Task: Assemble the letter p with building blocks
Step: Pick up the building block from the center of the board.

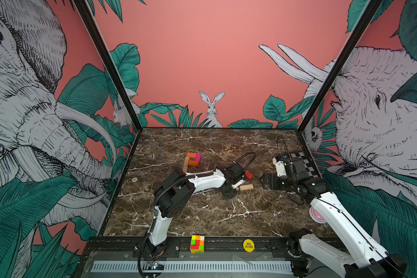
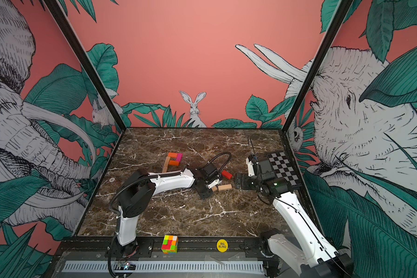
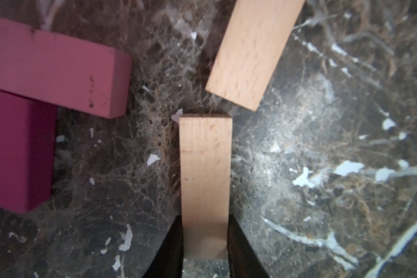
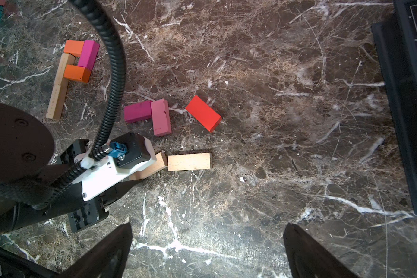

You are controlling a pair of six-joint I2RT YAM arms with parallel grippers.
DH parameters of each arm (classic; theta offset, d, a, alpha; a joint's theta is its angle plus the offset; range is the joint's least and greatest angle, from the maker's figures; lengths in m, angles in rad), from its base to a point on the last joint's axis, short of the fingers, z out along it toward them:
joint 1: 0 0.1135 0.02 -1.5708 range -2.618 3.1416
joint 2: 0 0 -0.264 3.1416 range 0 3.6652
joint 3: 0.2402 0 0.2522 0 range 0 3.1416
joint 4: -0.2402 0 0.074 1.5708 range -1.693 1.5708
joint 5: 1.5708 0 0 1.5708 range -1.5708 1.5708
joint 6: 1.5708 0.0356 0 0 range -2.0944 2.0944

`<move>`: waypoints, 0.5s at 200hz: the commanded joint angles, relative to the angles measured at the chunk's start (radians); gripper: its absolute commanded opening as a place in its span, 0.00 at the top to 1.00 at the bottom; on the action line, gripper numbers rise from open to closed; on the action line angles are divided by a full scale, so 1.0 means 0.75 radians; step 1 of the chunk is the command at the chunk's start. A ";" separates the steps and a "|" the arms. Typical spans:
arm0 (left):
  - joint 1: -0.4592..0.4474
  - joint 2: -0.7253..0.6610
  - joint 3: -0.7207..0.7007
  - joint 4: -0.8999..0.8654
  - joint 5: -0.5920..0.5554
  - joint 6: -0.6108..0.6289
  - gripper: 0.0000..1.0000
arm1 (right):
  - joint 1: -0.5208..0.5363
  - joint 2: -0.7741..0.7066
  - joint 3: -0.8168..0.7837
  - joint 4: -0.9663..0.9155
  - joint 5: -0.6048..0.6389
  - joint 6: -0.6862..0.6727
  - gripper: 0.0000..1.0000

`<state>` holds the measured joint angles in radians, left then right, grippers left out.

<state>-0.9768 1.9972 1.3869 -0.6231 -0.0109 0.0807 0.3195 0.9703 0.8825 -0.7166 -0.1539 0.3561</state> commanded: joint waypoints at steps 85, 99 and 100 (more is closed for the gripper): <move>-0.021 -0.283 -0.178 -0.118 -0.097 -0.479 0.81 | -0.008 0.023 0.009 0.020 -0.003 0.008 0.02; -0.021 -0.307 -0.188 -0.149 -0.146 -0.611 0.81 | -0.008 0.029 0.015 0.024 -0.007 0.010 0.01; -0.021 -0.309 -0.188 -0.151 -0.146 -0.623 0.81 | -0.008 0.030 0.014 0.024 -0.007 0.010 0.01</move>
<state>-0.9878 1.8397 1.2659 -0.6792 -0.0628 -0.1886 0.3195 0.9848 0.8825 -0.7155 -0.1547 0.3561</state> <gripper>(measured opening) 0.273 0.986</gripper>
